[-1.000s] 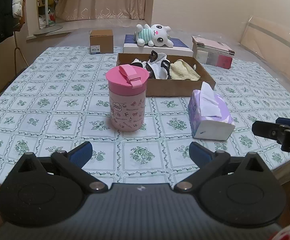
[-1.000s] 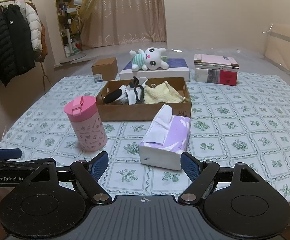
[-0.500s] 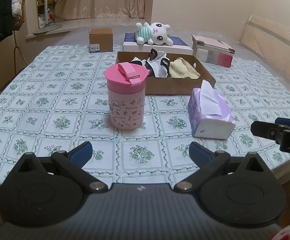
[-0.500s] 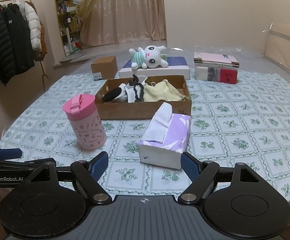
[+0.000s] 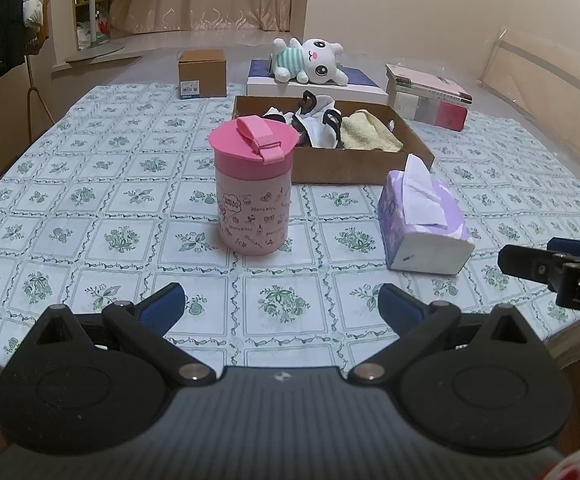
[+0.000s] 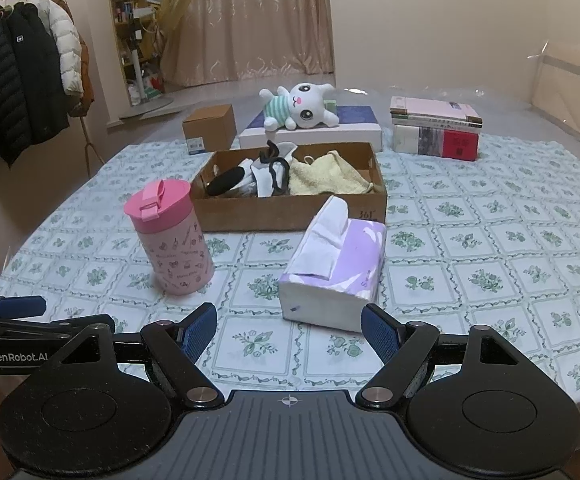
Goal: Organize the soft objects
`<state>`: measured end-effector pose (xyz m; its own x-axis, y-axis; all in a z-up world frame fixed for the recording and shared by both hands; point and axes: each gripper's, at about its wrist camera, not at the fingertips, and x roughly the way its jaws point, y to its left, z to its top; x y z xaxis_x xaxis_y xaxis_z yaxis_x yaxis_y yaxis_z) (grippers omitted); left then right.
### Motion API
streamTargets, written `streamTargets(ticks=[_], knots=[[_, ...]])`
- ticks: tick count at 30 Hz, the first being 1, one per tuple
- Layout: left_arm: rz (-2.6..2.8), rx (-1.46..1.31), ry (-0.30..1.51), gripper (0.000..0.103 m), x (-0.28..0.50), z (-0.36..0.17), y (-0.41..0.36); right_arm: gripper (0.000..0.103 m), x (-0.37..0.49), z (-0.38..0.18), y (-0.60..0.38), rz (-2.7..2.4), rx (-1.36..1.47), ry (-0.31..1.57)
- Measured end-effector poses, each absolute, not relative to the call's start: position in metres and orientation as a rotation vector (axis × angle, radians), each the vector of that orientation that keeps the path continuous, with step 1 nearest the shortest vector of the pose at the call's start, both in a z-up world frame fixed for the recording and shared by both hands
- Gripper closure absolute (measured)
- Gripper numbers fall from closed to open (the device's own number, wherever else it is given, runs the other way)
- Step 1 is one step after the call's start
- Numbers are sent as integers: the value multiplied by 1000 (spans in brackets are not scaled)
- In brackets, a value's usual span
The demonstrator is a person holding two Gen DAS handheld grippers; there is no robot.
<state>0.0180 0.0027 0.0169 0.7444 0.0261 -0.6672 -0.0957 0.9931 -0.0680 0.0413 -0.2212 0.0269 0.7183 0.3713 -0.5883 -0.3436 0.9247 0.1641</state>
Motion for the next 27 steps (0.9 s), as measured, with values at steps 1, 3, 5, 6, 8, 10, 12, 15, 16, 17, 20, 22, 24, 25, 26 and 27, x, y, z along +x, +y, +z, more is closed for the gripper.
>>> streamTargets(ticks=[1,3,5,6,8,10,12,15,16,17,20,22,24,25,26,27], knots=[[67,-100,729,1,18,16,3,24,41,27,-220,396,44,661],[67,-100,730,1,18,16,3,24,41,26,-220,396,44,663],[67,-101,730,1,18,16,3,24,42,25,-220,395,45,665],[67,-101,730,1,18,16,3,24,42,25,-220,395,46,665],[67,-100,731,1,18,16,3,24,42,25,-220,395,46,665],[67,-100,730,1,18,16,3,24,42,24,-219,395,46,666],[67,-100,730,1,18,16,3,24,42,24,-219,395,47,666],[67,-101,731,1,18,16,3,24,42,24,-219,395,47,666],[67,-100,730,1,18,16,2,24,42,24,-219,396,47,666],[67,-101,730,1,18,16,2,24,42,24,-219,395,47,666],[67,-101,730,1,18,16,2,24,42,24,-219,395,47,666],[67,-100,730,1,18,16,2,24,42,24,-219,395,47,666],[66,-101,731,1,19,16,2,24,42,23,-219,395,46,666],[67,-101,731,1,18,16,2,24,41,23,-219,396,47,666],[67,-101,731,1,19,16,2,24,41,23,-218,396,47,666],[66,-100,731,1,18,16,2,24,41,23,-218,395,46,667]])
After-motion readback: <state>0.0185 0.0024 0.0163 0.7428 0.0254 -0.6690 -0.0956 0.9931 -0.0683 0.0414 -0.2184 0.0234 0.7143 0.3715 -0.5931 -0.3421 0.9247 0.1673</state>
